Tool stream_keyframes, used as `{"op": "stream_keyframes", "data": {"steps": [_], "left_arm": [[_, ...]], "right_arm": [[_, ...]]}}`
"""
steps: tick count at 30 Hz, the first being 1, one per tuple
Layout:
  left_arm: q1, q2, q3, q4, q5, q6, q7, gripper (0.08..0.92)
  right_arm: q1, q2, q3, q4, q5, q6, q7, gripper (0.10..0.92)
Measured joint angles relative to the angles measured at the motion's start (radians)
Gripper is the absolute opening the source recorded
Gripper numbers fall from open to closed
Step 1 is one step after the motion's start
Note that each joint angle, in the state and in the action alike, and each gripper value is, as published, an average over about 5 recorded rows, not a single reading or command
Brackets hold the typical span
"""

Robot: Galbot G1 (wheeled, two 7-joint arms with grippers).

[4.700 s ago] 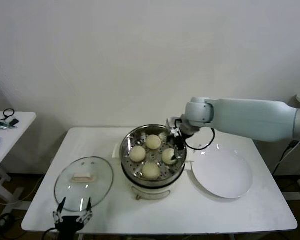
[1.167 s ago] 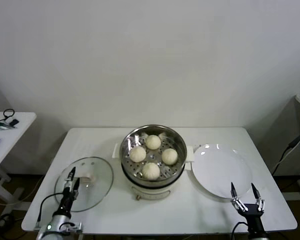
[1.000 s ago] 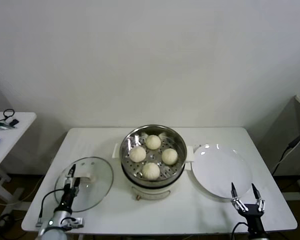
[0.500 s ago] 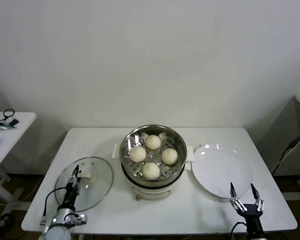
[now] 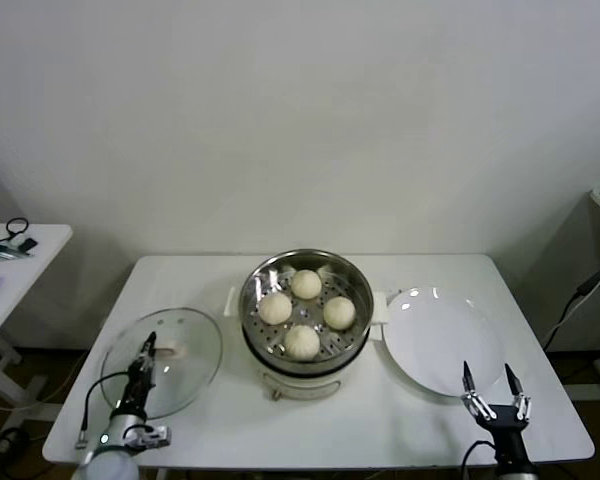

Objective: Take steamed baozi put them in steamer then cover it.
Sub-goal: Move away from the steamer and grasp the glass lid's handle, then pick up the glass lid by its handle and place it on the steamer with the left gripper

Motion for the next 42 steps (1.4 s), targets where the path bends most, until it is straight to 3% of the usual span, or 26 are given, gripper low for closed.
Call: {"op": "stream_keyframes", "data": {"steps": [16,24,31,42], "left_arm": [[0.028,0.210,-0.018,-0.317,-0.262,0.154,0.167,0.144],[-0.035,0.250,0.067,-0.487,-0.327,0.300,0.275,0.144],[-0.129,0.207,0.236,-0.563,-0.276,0.429,0.362,0.144],[-0.282,0.036,0.523,-0.574,-0.049,0.575,0.501,0.144]], "right_arm": [[0.023,-0.002,0.029,0.029,-0.083,-0.107,0.050,0.823],[0.037,-0.021,0.025,0.013,-0.109,-0.151,0.047,0.823],[0.051,-0.026,0.016,-0.003,-0.126,-0.170,0.032,0.823],[0.069,-0.028,0.016,-0.025,-0.131,-0.172,0.024,0.823]]}}
